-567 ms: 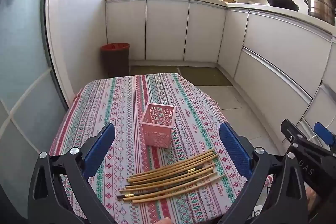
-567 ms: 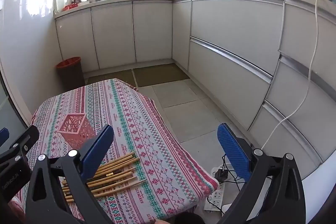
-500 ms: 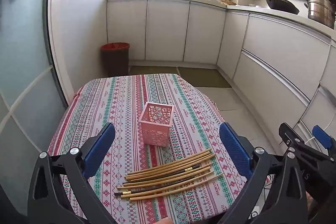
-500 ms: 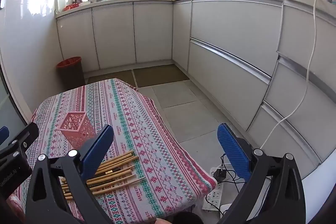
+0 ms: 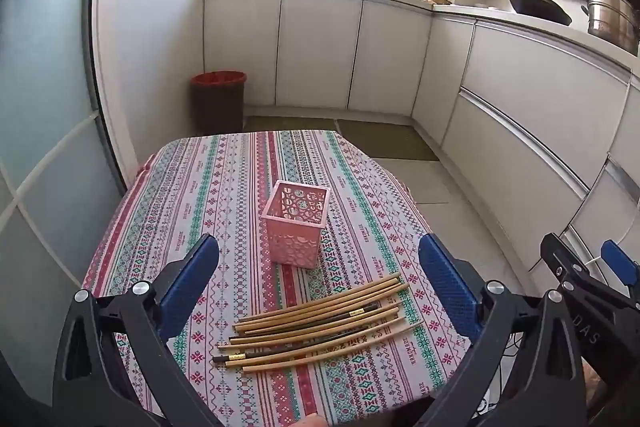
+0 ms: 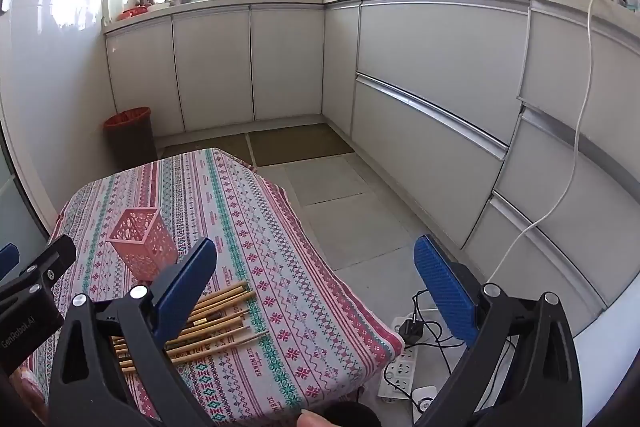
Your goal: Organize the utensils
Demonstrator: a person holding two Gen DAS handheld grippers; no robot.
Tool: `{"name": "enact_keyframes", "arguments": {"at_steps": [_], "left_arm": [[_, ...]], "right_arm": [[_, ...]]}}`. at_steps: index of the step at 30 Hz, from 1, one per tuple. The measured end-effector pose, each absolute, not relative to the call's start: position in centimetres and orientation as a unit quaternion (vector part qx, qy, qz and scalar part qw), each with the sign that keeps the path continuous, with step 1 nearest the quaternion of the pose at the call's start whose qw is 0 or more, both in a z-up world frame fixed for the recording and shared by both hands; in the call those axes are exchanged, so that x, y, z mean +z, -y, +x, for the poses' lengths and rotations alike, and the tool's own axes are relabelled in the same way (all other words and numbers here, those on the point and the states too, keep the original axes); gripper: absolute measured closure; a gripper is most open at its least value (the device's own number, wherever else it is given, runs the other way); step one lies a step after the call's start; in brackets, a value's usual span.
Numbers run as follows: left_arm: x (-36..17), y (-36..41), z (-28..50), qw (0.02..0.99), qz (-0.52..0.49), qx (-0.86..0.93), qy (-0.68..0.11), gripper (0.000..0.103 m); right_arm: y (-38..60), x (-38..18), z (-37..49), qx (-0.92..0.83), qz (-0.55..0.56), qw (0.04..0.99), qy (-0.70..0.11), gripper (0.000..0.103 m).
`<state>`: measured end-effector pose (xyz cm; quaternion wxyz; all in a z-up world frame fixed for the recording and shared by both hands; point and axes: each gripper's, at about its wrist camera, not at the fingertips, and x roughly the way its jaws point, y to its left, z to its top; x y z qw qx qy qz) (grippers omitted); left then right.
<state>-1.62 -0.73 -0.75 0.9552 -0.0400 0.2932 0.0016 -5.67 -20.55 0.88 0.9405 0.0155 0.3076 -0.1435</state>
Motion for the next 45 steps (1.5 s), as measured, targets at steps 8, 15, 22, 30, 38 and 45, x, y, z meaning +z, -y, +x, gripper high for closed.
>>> {"name": "enact_keyframes", "arguments": {"at_steps": [8,15,22,30,38,45], "left_arm": [[-1.7,1.3,-1.0,0.952,-0.038,-0.001,-0.305,0.007],[-2.0,1.1,-0.8,0.95,-0.041,-0.001,-0.309,0.007],[-1.6,1.1,-1.3,0.952,-0.042,-0.001,-0.302,0.007],[-0.8,1.1,-2.0,0.956,-0.04,0.002,-0.292,0.007],[-0.3,0.9,-2.3,0.957,-0.04,0.005,-0.288,0.007],[-0.2,0.8,-2.1,0.956,-0.039,0.008,-0.29,0.007]], "right_arm": [[20.7,-0.8,-5.7,-0.143,0.022,0.938,-0.314,0.007],[20.8,-0.7,-5.6,-0.145,0.027,0.937,-0.316,0.007],[20.8,-0.4,-5.9,-0.141,0.031,0.94,-0.309,0.007],[20.7,0.1,-6.5,-0.142,0.03,0.944,-0.297,0.007],[20.9,0.4,-6.9,-0.147,0.034,0.944,-0.293,0.007],[21.0,0.2,-6.9,-0.146,0.036,0.943,-0.295,0.007]]}}
